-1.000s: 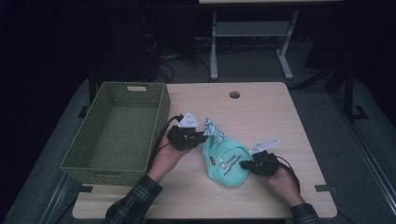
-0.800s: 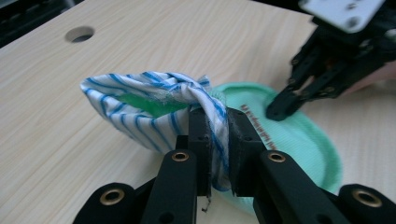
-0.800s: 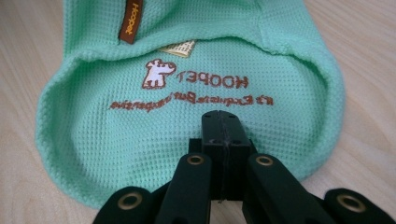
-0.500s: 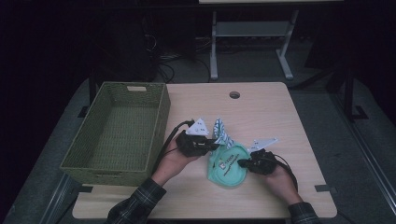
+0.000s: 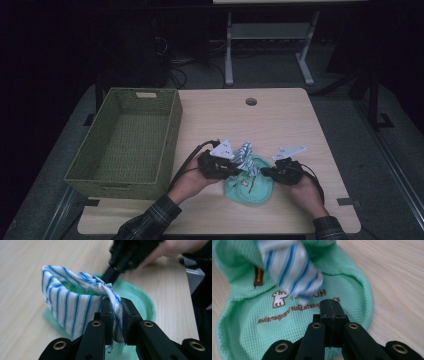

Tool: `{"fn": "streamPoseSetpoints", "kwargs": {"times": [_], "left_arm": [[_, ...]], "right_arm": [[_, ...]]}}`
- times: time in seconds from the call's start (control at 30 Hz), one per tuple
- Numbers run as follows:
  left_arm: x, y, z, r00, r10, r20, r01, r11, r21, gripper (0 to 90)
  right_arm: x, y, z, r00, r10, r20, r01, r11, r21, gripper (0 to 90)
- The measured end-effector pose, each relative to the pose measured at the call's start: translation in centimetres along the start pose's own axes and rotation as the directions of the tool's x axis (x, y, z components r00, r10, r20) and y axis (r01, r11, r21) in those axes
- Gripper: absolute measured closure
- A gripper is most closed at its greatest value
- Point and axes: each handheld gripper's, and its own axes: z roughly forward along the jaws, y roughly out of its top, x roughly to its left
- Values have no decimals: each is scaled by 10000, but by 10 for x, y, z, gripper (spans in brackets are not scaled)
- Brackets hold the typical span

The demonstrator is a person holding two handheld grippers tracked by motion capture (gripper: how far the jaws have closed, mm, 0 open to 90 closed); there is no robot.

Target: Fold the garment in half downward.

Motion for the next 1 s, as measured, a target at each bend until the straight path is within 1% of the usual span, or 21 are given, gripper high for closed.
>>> {"fn": "streamPoseSetpoints", "kwargs": {"times": [0.17, 0.3, 0.4, 0.47, 0.53, 0.57, 0.63, 0.73, 0.83, 0.9, 0.97, 1.0], "left_arm": [[-7, -1, 12, 9996, 100, 262, -107, 9996, 270, 800], [-10, -3, 19, 9987, 88, 499, -105, 9994, 332, 777], [-10, -3, 20, 9983, -44, 586, 31, 9998, 215, 698], [-10, -2, 18, 9982, -138, 579, 129, 9998, 159, 636], [-8, -1, 15, 9976, -260, 648, 260, 9997, 11, 583], [-7, -1, 13, 9972, -316, 674, 321, 9995, -58, 558], [-5, 1, 8, 9977, -366, 565, 378, 9991, -201, 524], [-1, 3, -1, 9981, -456, 423, 472, 9982, -364, 509], [4, 3, -8, 9985, -511, 207, 520, 9974, -494, 508], [8, 3, -12, 9982, -592, 27, 592, 9970, -489, 508], [12, 2, -15, 9975, -690, -178, 680, 9964, -506, 510], [14, 1, -17, 9971, -706, -275, 694, 9966, -439, 512]], "right_arm": [[-4, -1, -3, 9999, 43, 114, -42, 10000, -38, 897], [-5, -2, -6, 9999, 82, 132, -81, 9999, -80, 898], [-5, -2, -7, 9999, 61, 147, -60, 10000, -78, 897], [-5, -3, -8, 9998, 112, 149, -110, 9999, -115, 898], [-5, -4, -10, 9999, 87, 142, -86, 9999, -96, 897], [-5, -4, -10, 9998, 153, 145, -151, 9998, -113, 897], [-5, -6, -11, 9998, 132, 120, -131, 9999, -80, 897], [-2, -8, -12, 10000, 59, 5, -59, 10000, 6, 897], [5, -12, -15, 9999, -133, -104, 135, 9998, 137, 897], [11, -14, -15, 9994, -215, -288, 222, 9995, 216, 897], [16, -15, -13, 9987, -333, -378, 345, 9989, 317, 897], [18, -15, -12, 9980, -460, -438, 478, 9980, 406, 897]]}}
